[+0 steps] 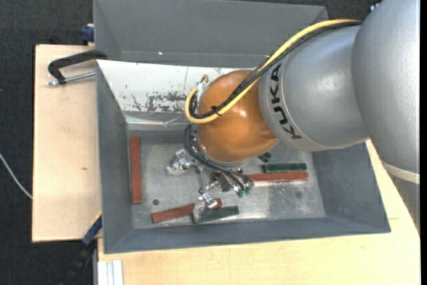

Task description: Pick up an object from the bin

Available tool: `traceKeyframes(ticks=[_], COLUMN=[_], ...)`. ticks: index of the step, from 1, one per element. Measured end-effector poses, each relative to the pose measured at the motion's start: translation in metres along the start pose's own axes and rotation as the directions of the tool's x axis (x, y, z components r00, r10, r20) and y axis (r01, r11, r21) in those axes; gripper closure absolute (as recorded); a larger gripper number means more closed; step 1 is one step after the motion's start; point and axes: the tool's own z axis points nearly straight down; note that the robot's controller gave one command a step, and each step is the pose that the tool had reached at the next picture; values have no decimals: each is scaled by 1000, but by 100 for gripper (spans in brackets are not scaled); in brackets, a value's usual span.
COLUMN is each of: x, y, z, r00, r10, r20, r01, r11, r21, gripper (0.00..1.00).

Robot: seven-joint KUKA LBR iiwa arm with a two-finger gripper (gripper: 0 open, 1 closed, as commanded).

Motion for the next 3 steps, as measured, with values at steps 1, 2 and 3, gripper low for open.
traceKeyframes(ticks=[1,2,3], x=[-5,3,3], y=[11,-4,-4], z=[25,29,29], r00=[994,1000,1000], r10=[-112,-5,-4], r20=[-2,-5,-5], r01=[112,4,4], r11=[994,1000,1000], r21=[0,-6,-6], gripper=[0,100,100])
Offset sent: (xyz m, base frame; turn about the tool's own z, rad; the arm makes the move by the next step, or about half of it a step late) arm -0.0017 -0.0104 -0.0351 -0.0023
